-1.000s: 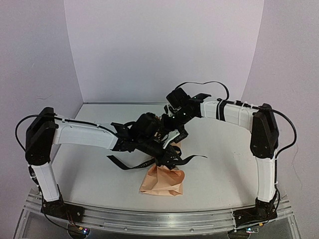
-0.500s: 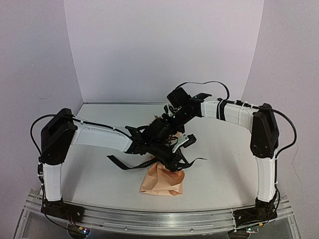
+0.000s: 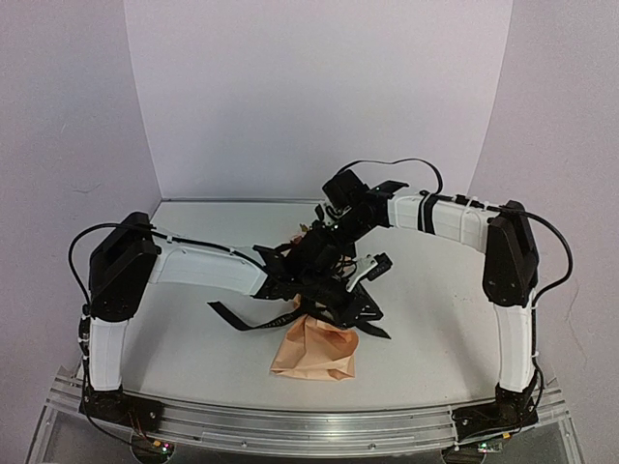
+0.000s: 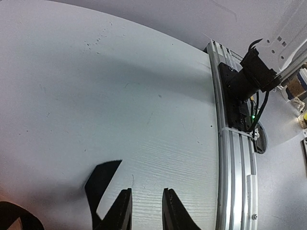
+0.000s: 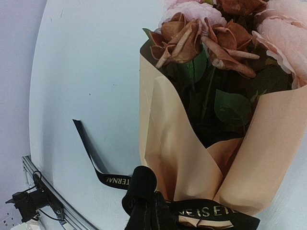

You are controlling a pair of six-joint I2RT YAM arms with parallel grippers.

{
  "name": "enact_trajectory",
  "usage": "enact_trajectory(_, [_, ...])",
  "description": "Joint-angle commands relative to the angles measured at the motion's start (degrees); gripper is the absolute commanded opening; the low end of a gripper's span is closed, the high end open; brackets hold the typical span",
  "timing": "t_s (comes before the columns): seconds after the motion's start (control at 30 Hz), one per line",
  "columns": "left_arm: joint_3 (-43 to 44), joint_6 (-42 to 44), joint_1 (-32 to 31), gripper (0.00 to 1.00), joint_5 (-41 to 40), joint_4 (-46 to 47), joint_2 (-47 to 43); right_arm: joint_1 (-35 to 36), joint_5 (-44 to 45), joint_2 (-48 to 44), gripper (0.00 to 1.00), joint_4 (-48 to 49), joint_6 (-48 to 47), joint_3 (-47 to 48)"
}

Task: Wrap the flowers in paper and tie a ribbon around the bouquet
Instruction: Cross the half-tied ribbon over the folded bouquet.

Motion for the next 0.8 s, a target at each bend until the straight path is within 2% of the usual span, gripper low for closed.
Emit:
enact_trajectory(0.0, [-3.2,-2.8,0.3,0.39,-2.5,7.9,-4.2,-0.1,-0.5,0.7,0.00,1.0,-1.4,1.9])
enact_trajectory(0.1, [-8.0,-6.6,1.2,0.51,-4.1,12.8,-9.3,-0.1,-0.3,0.5,0.00,1.0,-1.7,1.8])
enact_trajectory(0.2, [-14.3,-12.5,3.5,0.55,-6.0,18.0,-16.3,-0.1,0.2,0.0,0.00,1.0,-1.9,1.3])
enact_trajectory(0.33, [-24.9,-21.2,8.0,0.53,-17.5,20.4,-27.1,0.0,0.4,-0.5,0.00,1.3,-1.9,1.1])
enact_trajectory(0.43, [-29.5,-25.3,12.9,0.48,-21.7,15.7,-31.7,0.3,0.0,-0.5,0.00,1.7,-1.8,1.4])
enact_trajectory(0.6, [-33.3,-27.6,18.3,0.49,-19.6,12.3,-32.5,1.9,0.2,0.5,0.04,1.7,-2.5,3.5])
enact_trajectory(0.77, [-33.2,-29.4,20.5,0.52,-15.0,12.3,-29.0,2.3,0.1,1.0,0.05,1.7,-2.3,3.6])
